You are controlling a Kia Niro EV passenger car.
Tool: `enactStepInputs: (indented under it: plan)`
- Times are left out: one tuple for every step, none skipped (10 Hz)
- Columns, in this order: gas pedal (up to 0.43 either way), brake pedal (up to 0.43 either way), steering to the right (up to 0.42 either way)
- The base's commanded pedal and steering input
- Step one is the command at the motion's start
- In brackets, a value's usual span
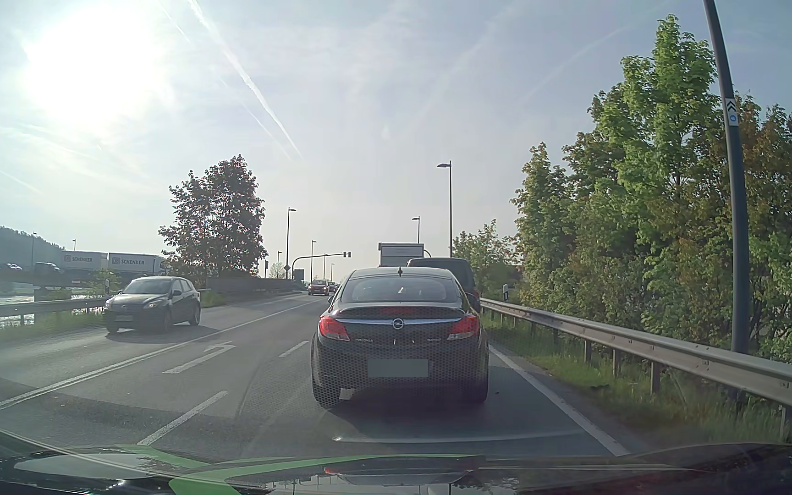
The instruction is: Follow the waypoints while adhering to traffic rules and regulations
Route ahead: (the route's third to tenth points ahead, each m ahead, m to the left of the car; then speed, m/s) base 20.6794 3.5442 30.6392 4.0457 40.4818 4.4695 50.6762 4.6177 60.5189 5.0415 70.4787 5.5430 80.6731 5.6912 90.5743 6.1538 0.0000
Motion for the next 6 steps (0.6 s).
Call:
enactStepInputs:
  plan:
    - [0.000, 0.439, 0.003]
    - [0.000, 0.439, 0.003]
    - [0.000, 0.439, 0.003]
    - [0.000, 0.439, 0.002]
    - [0.000, 0.439, 0.003]
    - [0.000, 0.427, 0.003]
